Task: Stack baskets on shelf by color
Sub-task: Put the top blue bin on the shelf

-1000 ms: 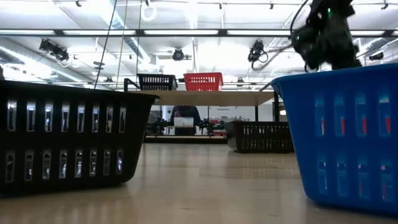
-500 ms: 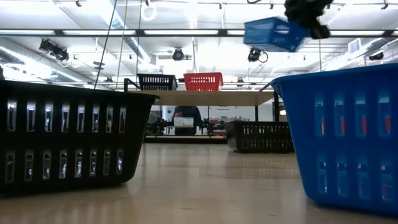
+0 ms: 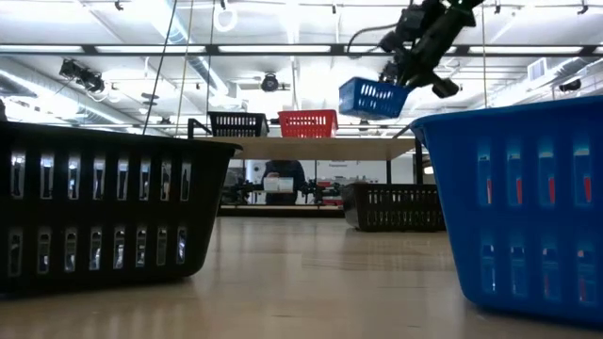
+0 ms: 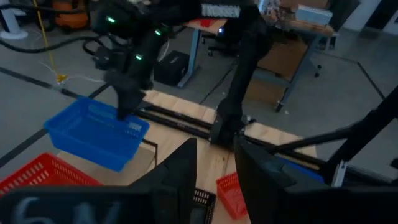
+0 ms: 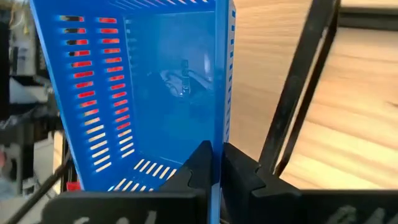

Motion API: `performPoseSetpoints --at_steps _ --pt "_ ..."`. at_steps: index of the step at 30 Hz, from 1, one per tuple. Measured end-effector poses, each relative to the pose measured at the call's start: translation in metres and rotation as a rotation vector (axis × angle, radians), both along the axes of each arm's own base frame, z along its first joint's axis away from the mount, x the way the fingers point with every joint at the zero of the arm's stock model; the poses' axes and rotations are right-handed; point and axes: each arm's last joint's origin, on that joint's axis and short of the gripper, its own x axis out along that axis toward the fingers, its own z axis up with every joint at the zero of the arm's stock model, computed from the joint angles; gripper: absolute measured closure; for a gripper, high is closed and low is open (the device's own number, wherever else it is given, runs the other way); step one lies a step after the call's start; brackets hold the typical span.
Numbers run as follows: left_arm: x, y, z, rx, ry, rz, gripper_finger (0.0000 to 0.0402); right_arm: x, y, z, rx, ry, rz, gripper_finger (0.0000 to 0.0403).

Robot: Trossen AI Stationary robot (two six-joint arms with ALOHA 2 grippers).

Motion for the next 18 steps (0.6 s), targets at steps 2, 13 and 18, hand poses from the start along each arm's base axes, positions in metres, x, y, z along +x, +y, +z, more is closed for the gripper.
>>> performPoseSetpoints --at_steps 2,13,18 --pt "0.001 -0.003 -0.001 -0.002 0.005 -0.008 0.0285 0.002 -0.005 -0.005 0.019 0.011 -0.038 0.0369" --pt "0.003 -0.009 -0.002 -0.002 0.007 -0.032 0.0285 0.007 -0.011 -0.018 0.082 0.084 -0.104 0.0365" --pt "0.003 -0.009 -0.002 0.001 0.007 -0.033 0.0285 0.000 -0.007 -0.021 0.091 0.186 -0.132 0.0340"
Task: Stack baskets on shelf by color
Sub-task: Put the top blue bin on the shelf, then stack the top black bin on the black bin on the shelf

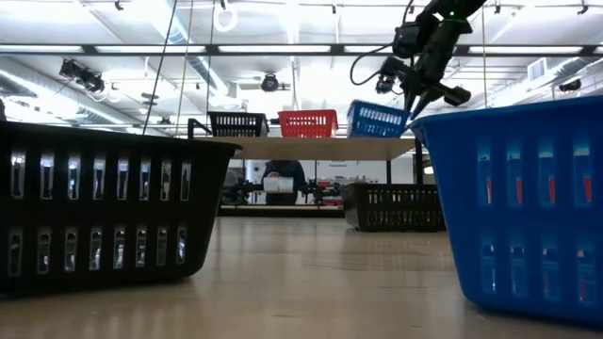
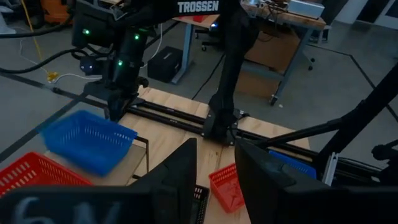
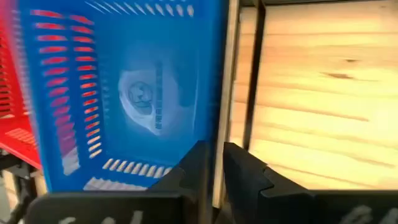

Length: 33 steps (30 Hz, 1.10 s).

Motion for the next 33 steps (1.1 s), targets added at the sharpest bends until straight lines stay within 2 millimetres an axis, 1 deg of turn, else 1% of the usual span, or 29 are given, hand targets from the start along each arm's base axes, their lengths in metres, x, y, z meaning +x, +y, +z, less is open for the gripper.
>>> performPoseSetpoints --at_steps 9,13,15,18,24,27,30,33 --pt "0.000 0.000 0.000 0.000 -0.001 0.000 0.0285 0.002 0.001 0.002 -0.038 -0.009 0.058 0.0269" --pt "0.000 0.000 0.000 0.000 0.000 0.000 0.0285 -0.003 0.007 0.011 -0.094 -0.032 0.119 0.0247" --pt "0.000 0.000 0.000 0.000 0.000 0.000 0.0285 -0.007 0.013 0.019 -0.127 -0.066 0.181 0.0243" --pt "0.000 0.000 0.000 -0.001 0.001 0.001 0.0285 -0.015 0.026 0.033 -0.185 -0.137 0.286 0.0241" --pt "0.000 0.001 0.000 -0.002 -0.001 0.004 0.0285 -0.027 0.063 0.059 -0.249 -0.201 0.361 0.0242" --pt "0.000 0.001 0.001 -0.008 -0.007 0.006 0.0285 -0.031 0.084 0.063 -0.219 -0.193 0.384 0.0242" --pt "0.000 0.001 0.002 -0.010 -0.024 0.006 0.0285 -0.032 0.102 0.064 -0.189 -0.144 0.387 0.0242" --pt "0.001 0.001 0.005 -0.004 -0.051 0.022 0.0285 -0.027 0.117 0.064 -0.198 -0.096 0.421 0.0243"
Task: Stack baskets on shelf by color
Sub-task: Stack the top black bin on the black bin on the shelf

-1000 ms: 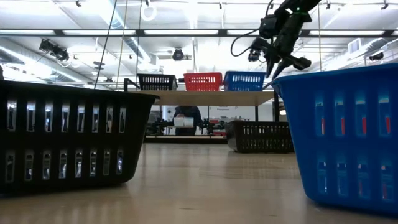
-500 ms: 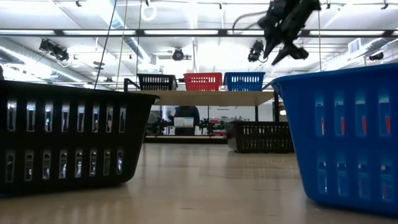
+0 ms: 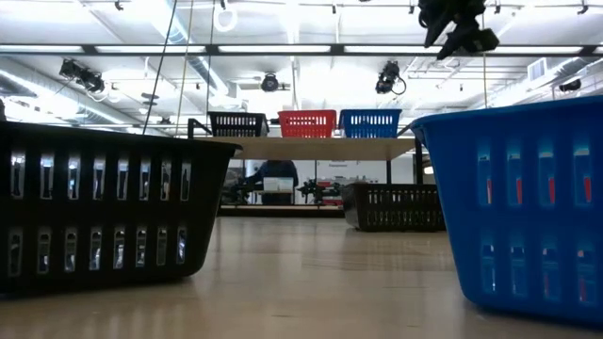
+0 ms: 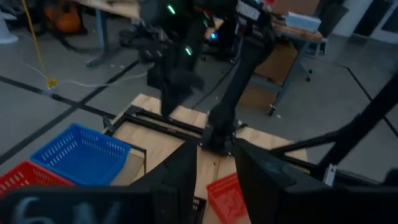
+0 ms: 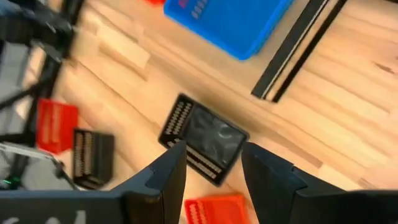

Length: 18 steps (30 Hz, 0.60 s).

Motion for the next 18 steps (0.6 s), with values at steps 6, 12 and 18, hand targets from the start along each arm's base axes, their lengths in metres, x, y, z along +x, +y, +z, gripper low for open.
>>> performPoseSetpoints --at_steps 6,12,18 --pt "0.005 0.000 0.000 0.022 -0.017 0.005 0.0285 0.020 0.024 -0.005 -0.053 0.042 0.170 0.0242" --pt "0.015 0.000 -0.007 0.023 0.011 0.005 0.0285 0.039 0.041 -0.026 0.028 0.144 0.109 0.0228" --pt "0.021 -0.001 -0.011 0.019 0.020 0.002 0.0285 0.048 0.057 -0.056 0.115 0.253 0.007 0.0214"
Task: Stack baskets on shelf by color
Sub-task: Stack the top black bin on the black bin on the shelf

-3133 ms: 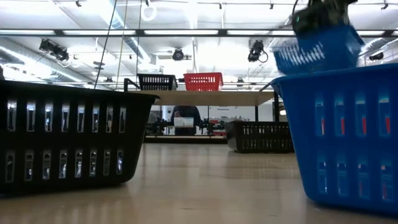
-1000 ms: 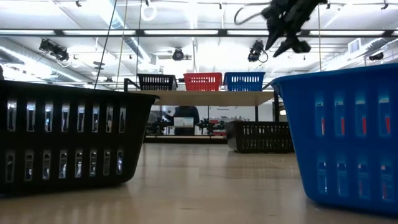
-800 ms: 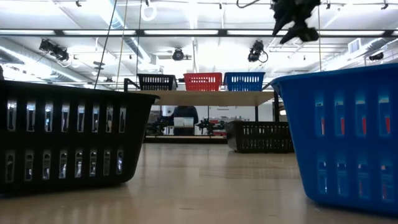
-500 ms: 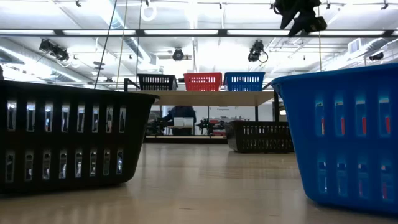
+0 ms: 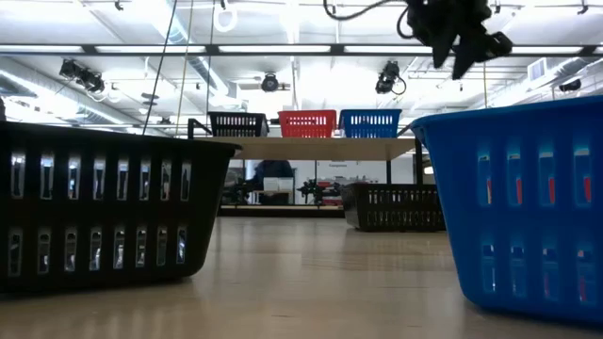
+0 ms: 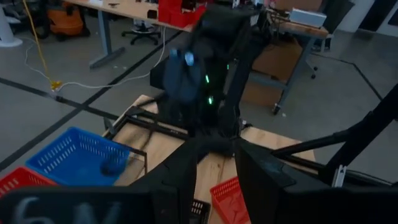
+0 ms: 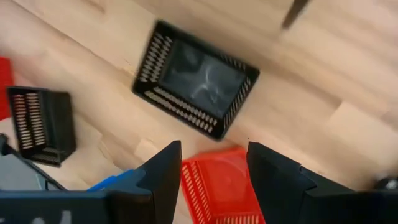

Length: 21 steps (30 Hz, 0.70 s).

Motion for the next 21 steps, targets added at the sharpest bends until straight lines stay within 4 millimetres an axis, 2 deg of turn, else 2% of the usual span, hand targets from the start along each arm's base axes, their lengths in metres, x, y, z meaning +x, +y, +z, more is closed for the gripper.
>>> performPoseSetpoints --at_steps 6,14,21 --pt "0.001 0.000 -0.001 0.012 0.012 -0.007 0.0285 0.006 0.011 -0.038 0.035 0.060 -0.066 0.0193" --pt "0.001 -0.001 -0.002 0.020 0.018 -0.037 0.0285 0.014 0.011 -0.098 0.073 0.011 -0.204 0.0175" --pt "0.002 -0.004 -0.002 -0.002 0.019 -0.120 0.0285 0.007 0.011 -0.129 0.036 0.033 -0.244 0.0179"
